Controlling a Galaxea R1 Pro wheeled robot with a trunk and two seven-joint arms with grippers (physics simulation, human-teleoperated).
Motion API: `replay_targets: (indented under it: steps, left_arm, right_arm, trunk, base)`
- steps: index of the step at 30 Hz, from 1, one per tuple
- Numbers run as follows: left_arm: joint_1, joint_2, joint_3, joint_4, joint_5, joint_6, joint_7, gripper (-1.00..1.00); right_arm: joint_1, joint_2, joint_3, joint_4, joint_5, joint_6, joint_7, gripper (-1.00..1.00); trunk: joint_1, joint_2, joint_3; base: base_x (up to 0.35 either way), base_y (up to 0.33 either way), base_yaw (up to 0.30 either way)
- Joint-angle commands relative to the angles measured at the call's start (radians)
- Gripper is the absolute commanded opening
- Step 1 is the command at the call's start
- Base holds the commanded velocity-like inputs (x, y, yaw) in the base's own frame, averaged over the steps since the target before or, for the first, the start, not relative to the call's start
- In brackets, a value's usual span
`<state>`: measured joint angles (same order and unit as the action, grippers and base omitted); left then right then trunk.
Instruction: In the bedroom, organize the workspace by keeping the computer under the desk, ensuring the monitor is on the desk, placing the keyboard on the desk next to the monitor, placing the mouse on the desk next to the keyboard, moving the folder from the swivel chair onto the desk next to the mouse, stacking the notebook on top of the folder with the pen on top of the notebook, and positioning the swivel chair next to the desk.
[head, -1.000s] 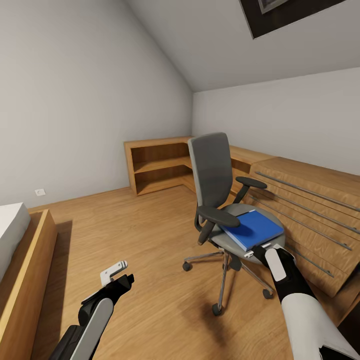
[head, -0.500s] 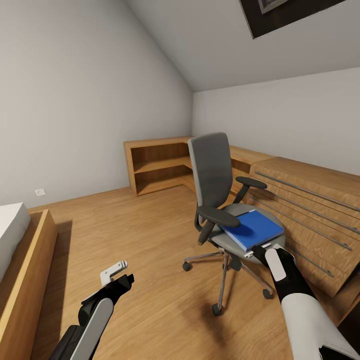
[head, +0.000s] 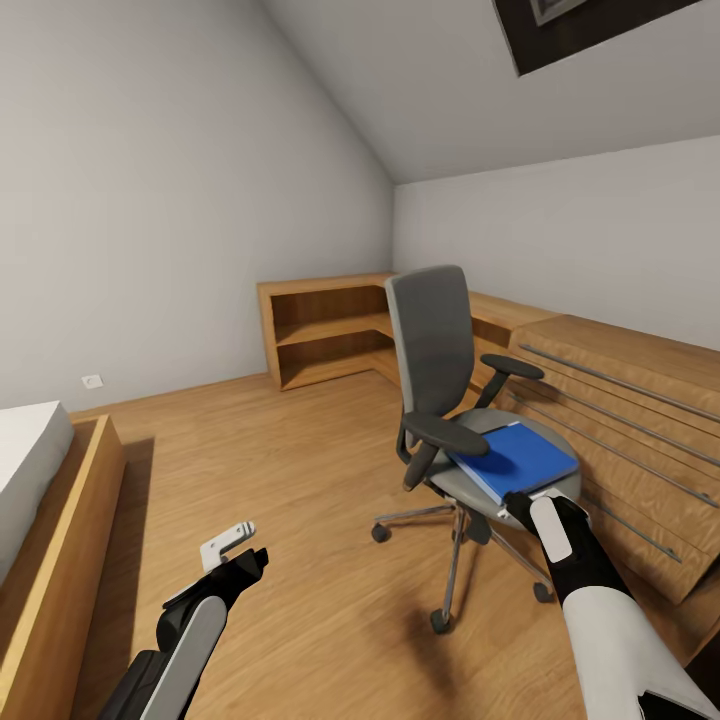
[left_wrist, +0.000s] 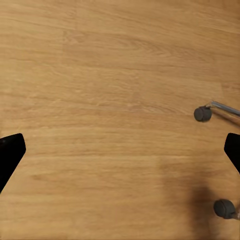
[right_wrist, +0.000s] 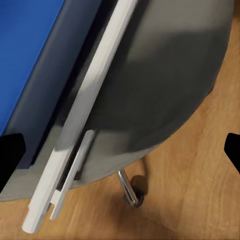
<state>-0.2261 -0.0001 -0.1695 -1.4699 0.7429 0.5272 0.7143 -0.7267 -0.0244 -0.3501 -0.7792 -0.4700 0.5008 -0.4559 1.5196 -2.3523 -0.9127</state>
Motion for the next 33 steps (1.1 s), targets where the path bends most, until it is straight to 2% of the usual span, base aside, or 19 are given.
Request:
replay_targets:
  steps: [1, 9, 18, 33]
  left_arm:
    - [-0.001, 0.000, -0.001, -0.001, 0.007, 0.002, 0.008, 1.00]
    - [-0.001, 0.000, -0.001, -0.001, 0.007, 0.002, 0.008, 1.00]
    - [0.000, 0.000, -0.001, -0.001, 0.007, 0.002, 0.008, 1.00]
    - [-0.001, -0.001, -0.001, -0.001, 0.007, 0.002, 0.008, 1.00]
  right_arm:
    - [0.000, 0.000, 0.000, -0.002, -0.010, 0.002, -0.007, 1.00]
    - [0.000, 0.000, 0.000, -0.002, -0.010, 0.002, -0.008, 1.00]
    - [0.000, 0.000, 0.000, -0.002, -0.010, 0.002, -0.009, 1.00]
    - [0.000, -0.003, -0.002, -0.002, -0.011, 0.002, -0.009, 1.00]
  trunk:
    - [0.000, 0.000, -0.001]
    - [0.000, 0.000, -0.001]
    - [0.000, 0.000, -0.004]
    - [0.000, 0.000, -0.005]
  base:
    - [0.000, 0.000, 0.036]
    - [0.000, 0.000, 0.020]
    - [0.000, 0.000, 0.119]
    - [0.000, 0.000, 0.007]
